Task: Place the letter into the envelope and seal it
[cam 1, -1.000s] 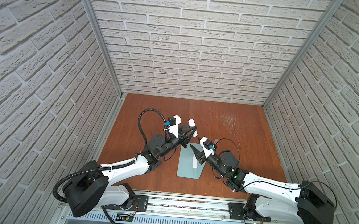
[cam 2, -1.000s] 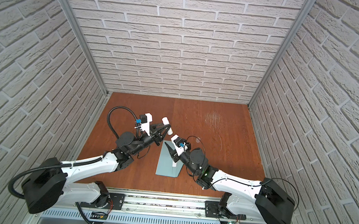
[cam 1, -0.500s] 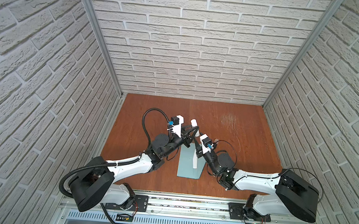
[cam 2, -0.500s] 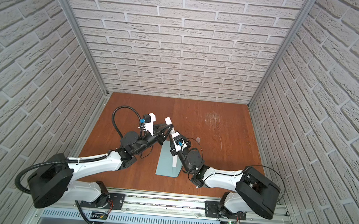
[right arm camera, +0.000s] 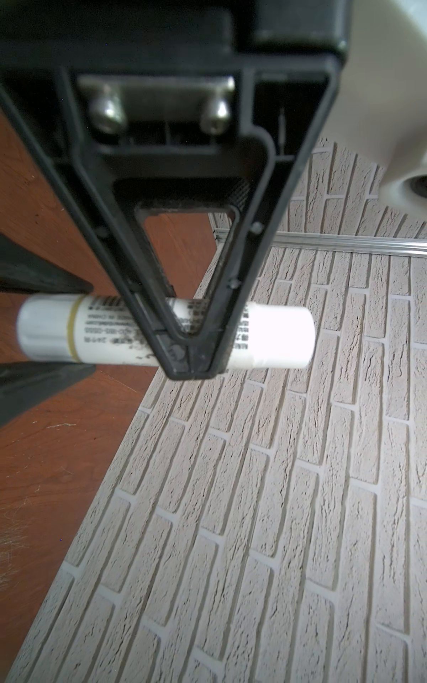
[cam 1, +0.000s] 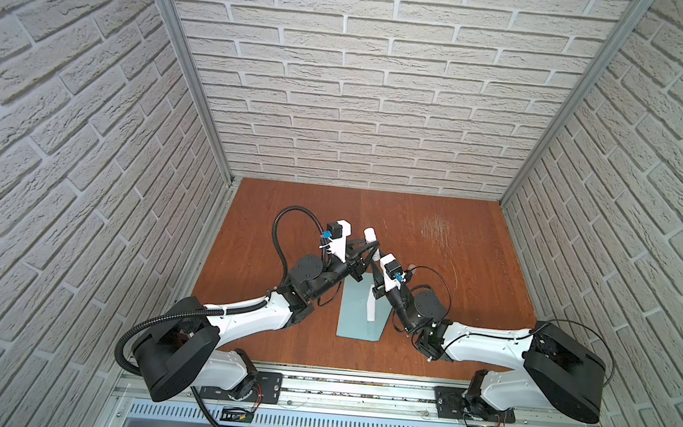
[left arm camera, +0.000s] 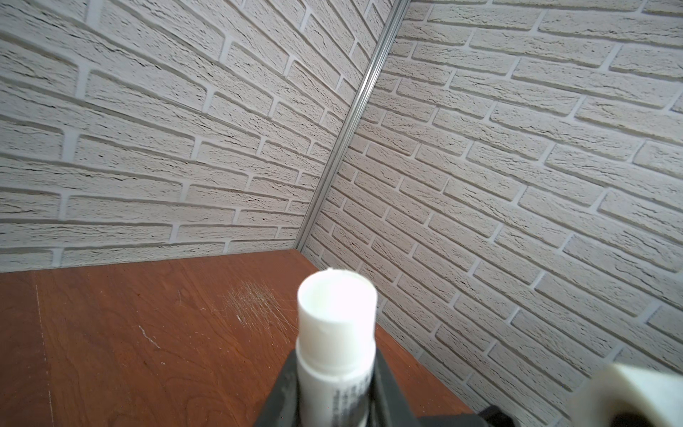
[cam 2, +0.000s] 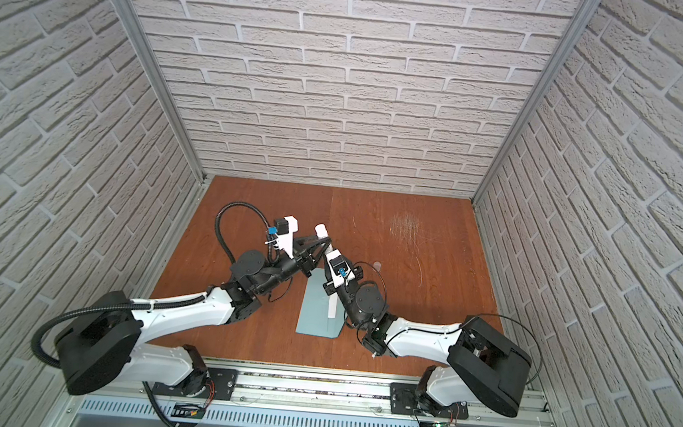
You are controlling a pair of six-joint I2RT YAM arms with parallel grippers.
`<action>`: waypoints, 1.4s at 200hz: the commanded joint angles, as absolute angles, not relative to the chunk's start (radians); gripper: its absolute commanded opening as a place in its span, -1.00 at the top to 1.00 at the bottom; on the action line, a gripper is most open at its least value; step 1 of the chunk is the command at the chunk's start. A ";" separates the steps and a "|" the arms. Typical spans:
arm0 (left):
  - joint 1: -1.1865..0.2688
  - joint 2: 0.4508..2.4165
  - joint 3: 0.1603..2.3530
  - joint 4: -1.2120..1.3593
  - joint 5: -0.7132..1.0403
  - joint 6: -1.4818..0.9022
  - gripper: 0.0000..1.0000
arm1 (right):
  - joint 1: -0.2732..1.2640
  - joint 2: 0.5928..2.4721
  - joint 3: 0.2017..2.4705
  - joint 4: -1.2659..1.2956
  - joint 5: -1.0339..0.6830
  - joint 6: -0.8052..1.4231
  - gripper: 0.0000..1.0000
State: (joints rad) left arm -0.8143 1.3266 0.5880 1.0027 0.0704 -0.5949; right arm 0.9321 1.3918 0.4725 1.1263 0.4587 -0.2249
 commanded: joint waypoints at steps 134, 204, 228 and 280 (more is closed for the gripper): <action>-0.744 1.338 0.639 1.187 0.716 -0.721 1.00 | 0.804 1.088 0.490 0.759 -0.232 0.120 0.88; -0.744 1.341 0.577 1.334 0.843 -0.822 1.00 | 0.630 1.035 0.529 0.635 -0.611 0.345 0.89; -0.744 1.316 0.577 1.282 0.799 -0.785 1.00 | 0.632 1.030 0.584 0.440 -0.570 0.201 0.28; -0.778 1.179 0.582 0.956 0.440 -0.540 1.00 | 0.669 0.996 0.490 0.483 -0.272 0.030 -0.17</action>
State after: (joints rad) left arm -0.7555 1.2579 0.5774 1.0718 0.6155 -0.6823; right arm 0.6460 1.0218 0.5365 0.4789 -0.4553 0.1284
